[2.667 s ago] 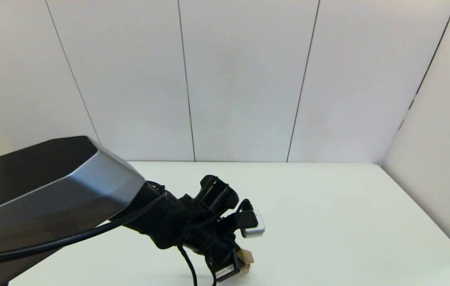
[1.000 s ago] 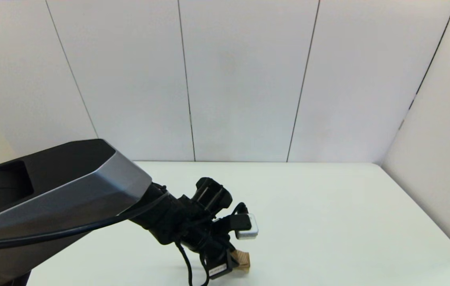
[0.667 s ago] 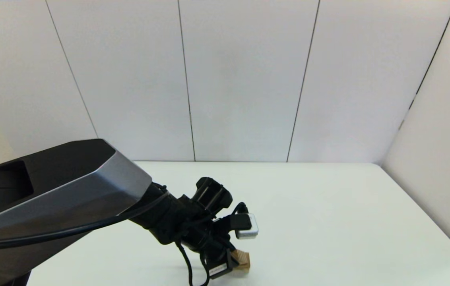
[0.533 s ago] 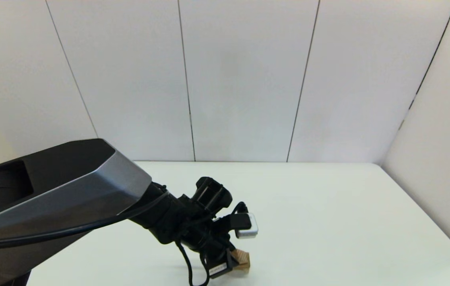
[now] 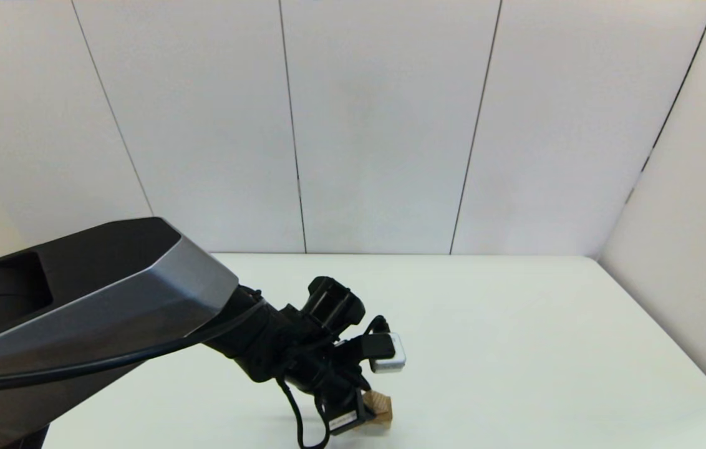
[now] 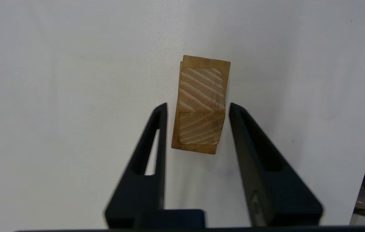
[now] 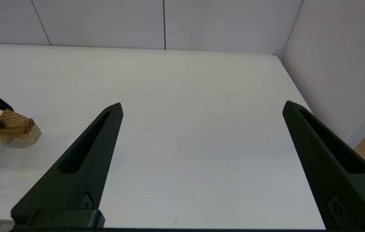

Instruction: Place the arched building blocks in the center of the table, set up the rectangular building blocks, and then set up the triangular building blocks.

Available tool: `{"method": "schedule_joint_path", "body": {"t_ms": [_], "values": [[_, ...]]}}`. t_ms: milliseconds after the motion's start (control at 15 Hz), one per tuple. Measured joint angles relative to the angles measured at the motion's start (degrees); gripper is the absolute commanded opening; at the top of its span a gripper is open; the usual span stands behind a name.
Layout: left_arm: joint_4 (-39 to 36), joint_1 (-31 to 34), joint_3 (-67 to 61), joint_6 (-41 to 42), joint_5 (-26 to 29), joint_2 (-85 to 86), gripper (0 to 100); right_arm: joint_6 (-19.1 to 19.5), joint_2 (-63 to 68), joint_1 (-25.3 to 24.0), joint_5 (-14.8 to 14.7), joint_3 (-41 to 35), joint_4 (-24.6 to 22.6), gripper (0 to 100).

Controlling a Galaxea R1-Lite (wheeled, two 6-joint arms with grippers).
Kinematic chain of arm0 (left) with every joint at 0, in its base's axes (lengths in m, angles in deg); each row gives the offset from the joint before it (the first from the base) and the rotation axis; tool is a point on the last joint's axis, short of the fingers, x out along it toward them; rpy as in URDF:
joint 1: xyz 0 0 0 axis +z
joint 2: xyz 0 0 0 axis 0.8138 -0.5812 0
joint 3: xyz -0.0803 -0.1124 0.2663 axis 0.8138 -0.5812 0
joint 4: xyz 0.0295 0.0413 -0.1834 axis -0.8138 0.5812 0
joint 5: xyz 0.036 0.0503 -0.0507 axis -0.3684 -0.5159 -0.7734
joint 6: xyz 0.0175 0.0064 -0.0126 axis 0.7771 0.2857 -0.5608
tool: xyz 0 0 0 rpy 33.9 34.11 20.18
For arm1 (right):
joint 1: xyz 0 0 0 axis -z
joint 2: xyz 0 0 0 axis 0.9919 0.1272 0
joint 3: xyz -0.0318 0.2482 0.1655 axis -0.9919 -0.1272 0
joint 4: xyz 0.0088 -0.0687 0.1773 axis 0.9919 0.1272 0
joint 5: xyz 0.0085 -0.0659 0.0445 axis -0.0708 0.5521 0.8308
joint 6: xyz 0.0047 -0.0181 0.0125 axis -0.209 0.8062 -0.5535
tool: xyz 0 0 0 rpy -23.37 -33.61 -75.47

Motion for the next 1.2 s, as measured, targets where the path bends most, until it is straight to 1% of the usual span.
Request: {"method": "schedule_joint_path", "body": {"t_ms": [467,733,867,1000,1067,1200], "values": [[-0.06,0.39,0.57,-0.44,0.05,1.55,100,0.00,0.00,0.00,0.02,0.00,-0.01,100],[1.93,2.54,0.20,-2.26,-0.34,11.47,100,0.00,0.00,0.00,0.00,0.00,-0.04,100],[5.24,4.27,-0.24,-3.24,-2.27,19.55,100,0.02,0.00,0.00,0.00,0.00,-0.04,100],[9.87,6.07,-0.79,-4.84,-5.35,30.60,100,0.00,0.00,0.00,0.02,0.00,-0.01,100],[12.00,6.64,-0.99,-5.73,-7.06,35.78,100,0.02,0.00,0.00,0.02,0.00,-0.01,100],[16.65,7.56,-1.54,-7.08,-12.13,47.73,100,0.00,0.00,0.00,0.02,0.00,-0.01,100]]}}
